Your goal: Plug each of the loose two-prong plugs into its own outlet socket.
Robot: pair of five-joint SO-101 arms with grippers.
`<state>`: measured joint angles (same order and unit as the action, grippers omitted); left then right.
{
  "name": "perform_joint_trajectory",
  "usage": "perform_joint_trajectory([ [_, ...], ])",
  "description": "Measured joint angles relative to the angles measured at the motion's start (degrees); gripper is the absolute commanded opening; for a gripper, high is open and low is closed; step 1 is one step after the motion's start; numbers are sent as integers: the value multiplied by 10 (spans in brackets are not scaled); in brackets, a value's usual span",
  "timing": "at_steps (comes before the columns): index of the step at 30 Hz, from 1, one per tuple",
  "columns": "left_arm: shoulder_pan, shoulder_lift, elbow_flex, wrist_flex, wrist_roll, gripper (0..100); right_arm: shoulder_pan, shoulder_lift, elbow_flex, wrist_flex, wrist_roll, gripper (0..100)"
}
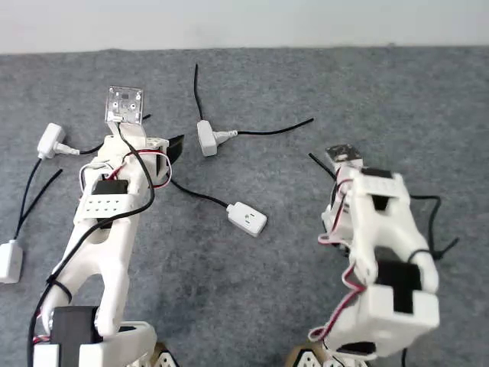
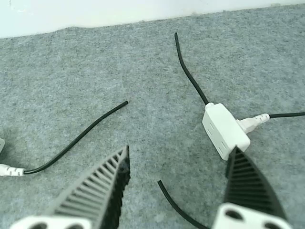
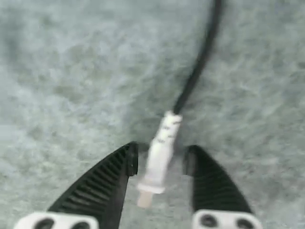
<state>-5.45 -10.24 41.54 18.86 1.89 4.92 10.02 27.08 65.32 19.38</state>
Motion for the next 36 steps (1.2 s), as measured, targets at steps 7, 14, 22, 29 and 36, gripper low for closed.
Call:
perform_joint_trajectory([
  [7,0,0,0,0,0,309,11,41,-44,25,5,10],
  [14,0,0,0,0,0,309,11,41,-46,25,11,9],
  [22,0,0,0,0,0,309,-15,56,-215,134,22,9],
  [29,0,0,0,0,0,309,-81,56,-528,308,25,9],
  [36,0,0,3,0,0,309,-103,56,-789,353,27,9],
])
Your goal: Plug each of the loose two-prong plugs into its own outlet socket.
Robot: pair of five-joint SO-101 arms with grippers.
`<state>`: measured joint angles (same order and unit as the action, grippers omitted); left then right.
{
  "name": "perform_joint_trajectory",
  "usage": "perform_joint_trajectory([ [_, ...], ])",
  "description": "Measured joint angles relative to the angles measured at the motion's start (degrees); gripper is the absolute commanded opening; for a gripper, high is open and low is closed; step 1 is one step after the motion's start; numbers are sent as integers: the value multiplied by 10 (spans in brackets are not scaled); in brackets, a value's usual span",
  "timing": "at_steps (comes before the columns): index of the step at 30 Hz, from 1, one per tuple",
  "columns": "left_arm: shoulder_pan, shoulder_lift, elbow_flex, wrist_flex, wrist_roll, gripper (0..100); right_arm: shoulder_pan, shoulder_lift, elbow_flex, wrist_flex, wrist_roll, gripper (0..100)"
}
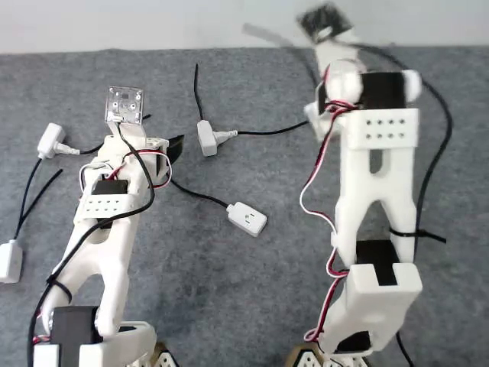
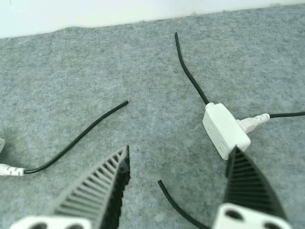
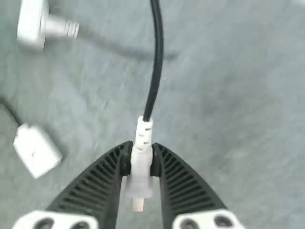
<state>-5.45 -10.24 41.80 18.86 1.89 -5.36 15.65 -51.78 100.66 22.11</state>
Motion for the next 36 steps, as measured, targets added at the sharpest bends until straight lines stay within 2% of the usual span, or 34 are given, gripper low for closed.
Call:
perform_joint_trajectory([
  [4,0,0,6,0,0,309,3,0,-84,0,5,9],
  [9,9,0,6,0,0,309,-26,-11,-166,0,53,9],
  [12,33,-10,6,0,0,309,-55,-22,-211,0,72,9],
  [16,79,-88,6,8,-4,309,-85,-36,-279,-3,107,9],
  [20,138,-195,24,21,-63,309,-96,-54,-316,-3,141,9],
  [25,225,-315,90,22,-180,309,-107,-55,-321,-3,150,9],
  [31,292,-405,188,-2,-260,309,-214,-55,-323,1,150,9],
  [36,296,-471,238,-38,-309,309,-279,-55,-316,1,150,9],
])
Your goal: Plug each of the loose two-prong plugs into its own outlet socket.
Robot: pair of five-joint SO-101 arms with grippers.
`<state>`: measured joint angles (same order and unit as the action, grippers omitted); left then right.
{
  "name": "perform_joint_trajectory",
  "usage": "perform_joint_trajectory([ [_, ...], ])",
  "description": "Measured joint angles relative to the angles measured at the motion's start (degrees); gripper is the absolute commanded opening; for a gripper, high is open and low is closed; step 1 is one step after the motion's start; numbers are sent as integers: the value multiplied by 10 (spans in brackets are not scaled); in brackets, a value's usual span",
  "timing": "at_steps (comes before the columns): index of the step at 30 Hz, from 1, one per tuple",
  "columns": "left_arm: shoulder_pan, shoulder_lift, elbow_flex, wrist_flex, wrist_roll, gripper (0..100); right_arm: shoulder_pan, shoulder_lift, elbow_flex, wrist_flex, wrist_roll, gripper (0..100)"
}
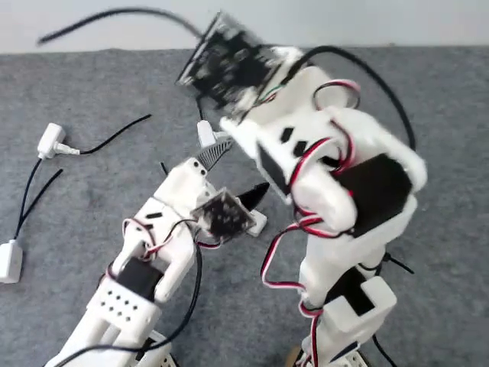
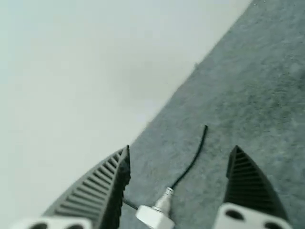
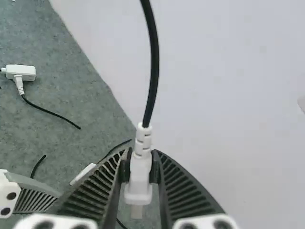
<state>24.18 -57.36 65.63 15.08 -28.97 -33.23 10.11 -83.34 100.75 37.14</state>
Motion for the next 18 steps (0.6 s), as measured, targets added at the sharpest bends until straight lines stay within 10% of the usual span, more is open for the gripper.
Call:
perform_joint_trajectory([
  [12,23,-202,91,-22,-362,308,-7,7,14,0,0,9],
  [18,65,-335,231,-210,-506,309,-44,8,14,0,0,9],
])
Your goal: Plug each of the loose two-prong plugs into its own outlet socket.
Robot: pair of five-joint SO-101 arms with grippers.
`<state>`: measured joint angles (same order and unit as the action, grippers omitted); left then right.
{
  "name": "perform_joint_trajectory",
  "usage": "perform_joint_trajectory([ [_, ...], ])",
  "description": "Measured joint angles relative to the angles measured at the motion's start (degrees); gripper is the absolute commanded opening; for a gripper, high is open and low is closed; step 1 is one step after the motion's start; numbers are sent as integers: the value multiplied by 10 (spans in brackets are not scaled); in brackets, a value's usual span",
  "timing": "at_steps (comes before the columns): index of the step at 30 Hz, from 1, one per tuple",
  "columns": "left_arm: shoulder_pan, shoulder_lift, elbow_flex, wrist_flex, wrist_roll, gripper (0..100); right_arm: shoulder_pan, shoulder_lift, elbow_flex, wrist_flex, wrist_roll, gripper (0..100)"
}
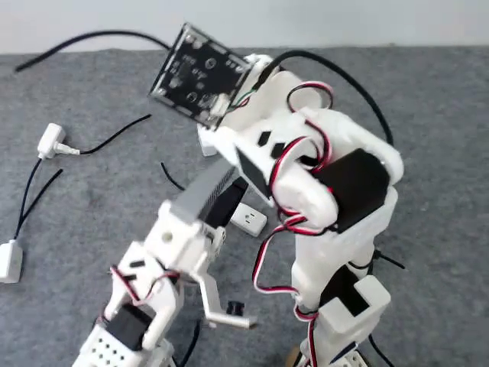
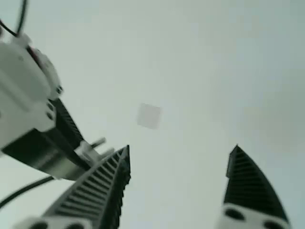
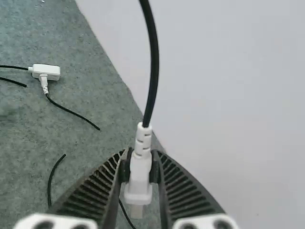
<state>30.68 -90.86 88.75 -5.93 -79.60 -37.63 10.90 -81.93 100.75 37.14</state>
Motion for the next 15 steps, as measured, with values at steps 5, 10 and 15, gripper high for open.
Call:
perform_joint_trajectory([
  [5,38,-80,75,-133,-62,309,-32,0,0,0,0,9],
  [10,40,-95,76,-132,-39,309,-65,0,0,1,-3,8],
  [15,7,-95,76,-132,-13,309,-115,0,0,1,-25,8],
])
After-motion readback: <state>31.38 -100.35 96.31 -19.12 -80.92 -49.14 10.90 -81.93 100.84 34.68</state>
